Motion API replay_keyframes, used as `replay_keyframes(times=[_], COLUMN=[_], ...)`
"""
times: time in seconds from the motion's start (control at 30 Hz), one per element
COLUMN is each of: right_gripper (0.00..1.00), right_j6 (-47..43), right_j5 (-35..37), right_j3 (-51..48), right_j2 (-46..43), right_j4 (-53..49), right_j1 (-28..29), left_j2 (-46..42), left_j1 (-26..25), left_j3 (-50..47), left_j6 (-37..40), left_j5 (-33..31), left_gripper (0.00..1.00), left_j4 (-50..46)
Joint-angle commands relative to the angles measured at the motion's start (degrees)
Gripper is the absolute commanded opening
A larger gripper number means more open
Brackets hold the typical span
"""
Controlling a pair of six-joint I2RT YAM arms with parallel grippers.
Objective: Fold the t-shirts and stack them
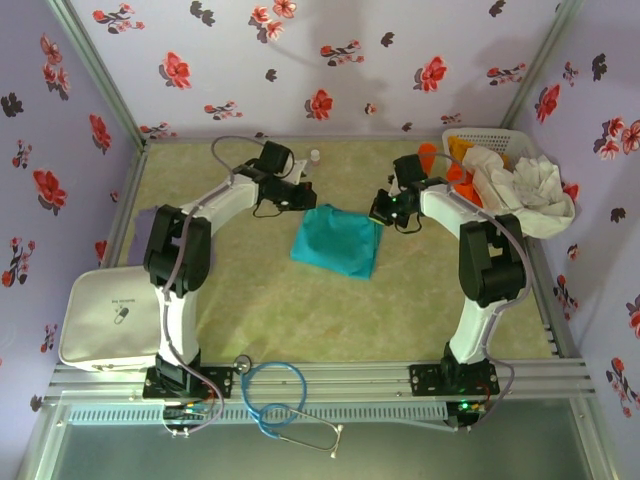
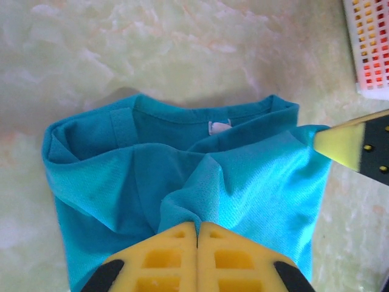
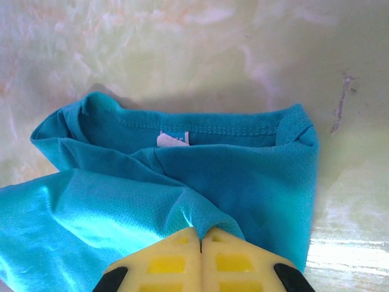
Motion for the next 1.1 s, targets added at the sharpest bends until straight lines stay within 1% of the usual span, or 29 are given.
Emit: replay_keyframes(times=[0.0, 0.07, 0.2, 0.23, 0.3, 0.33, 0.4, 0.43, 0.53, 0.63, 0.67, 0.7, 0.73, 0.77, 0.83, 0.9, 1.0, 1.07], right_gripper=[0.00, 0.00, 0.00, 0.00, 0.00, 0.00, 0.00, 0.00, 0.00, 0.01, 0.09, 0.20, 0.28, 0.34, 0.51, 0.63, 0.68, 0.69], right_j6=[3.26, 4.31, 6.60, 7.40, 8.99, 9.51, 10.16, 10.36, 11.45, 12.69, 12.89, 13.02, 13.12, 13.15, 12.80, 11.54, 8.77, 8.31], right_j5=[0.63, 1.24, 4.95, 5.05, 4.22, 3.72, 3.29, 3.31, 3.46, 4.46, 4.28, 4.15, 3.86, 3.24, 1.45, -0.08, -0.57, -0.99], right_j3=[-0.12, -0.40, -2.84, -3.57, -4.61, -4.81, -5.44, -5.73, -6.72, -7.87, -8.05, -7.87, -7.96, -8.17, -8.18, -7.91, -7.36, -8.03], right_j2=[1.62, 1.98, 0.76, 0.60, 0.60, 0.69, 0.69, 0.69, 0.34, 0.04, 0.09, 0.15, -0.19, -0.70, -1.99, -3.47, -6.13, -7.90], right_j4=[2.55, 2.98, 4.33, 5.02, 6.42, 6.77, 7.63, 7.93, 8.91, 10.08, 10.50, 10.30, 10.47, 10.90, 10.82, 9.30, 4.99, 3.66], right_j1=[-0.58, -0.73, -1.23, -1.60, -2.50, -2.88, -3.41, -3.58, -4.08, -4.52, -4.50, -4.48, -4.51, -4.46, -4.10, -3.51, -1.48, 0.27], left_j2=[3.17, 4.91, 7.79, 8.25, 8.68, 8.44, 6.36, 4.93, -1.05, -5.97, -7.15, -8.14, -9.01, -9.63, -10.92, -11.94, -12.72, -12.33], left_j1=[0.88, 1.22, 1.74, 1.88, 2.10, 2.11, 2.09, 2.07, 1.60, 0.29, -0.36, -0.97, -1.75, -2.48, -4.02, -5.43, -7.87, -9.23], left_j3=[2.57, 4.17, 7.29, 7.88, 9.13, 9.49, 8.97, 8.29, 2.71, -2.90, -4.61, -6.24, -7.63, -8.88, -11.78, -14.37, -17.01, -17.75], left_j6=[2.43, 2.53, 1.76, 1.44, 0.94, 0.85, 0.50, 0.06, -2.20, -4.22, -5.13, -6.23, -7.39, -8.38, -11.32, -14.08, -17.50, -18.85], left_j5=[0.30, 0.43, 0.32, 0.29, -0.46, -1.04, -2.44, -3.11, -3.79, -4.11, -3.73, -3.57, -3.45, -3.45, -3.44, -3.35, -3.52, -3.53], left_gripper=[0.00, 0.00, 0.03, 0.06, 0.24, 0.29, 0.36, 0.38, 0.41, 0.41, 0.41, 0.41, 0.41, 0.41, 0.41, 0.41, 0.41, 0.40], left_j4=[1.02, 1.33, 2.18, 2.37, 1.56, 0.99, -0.19, -0.42, 1.45, 2.83, 3.28, 3.36, 3.56, 3.96, 5.38, 7.56, 10.87, 12.42])
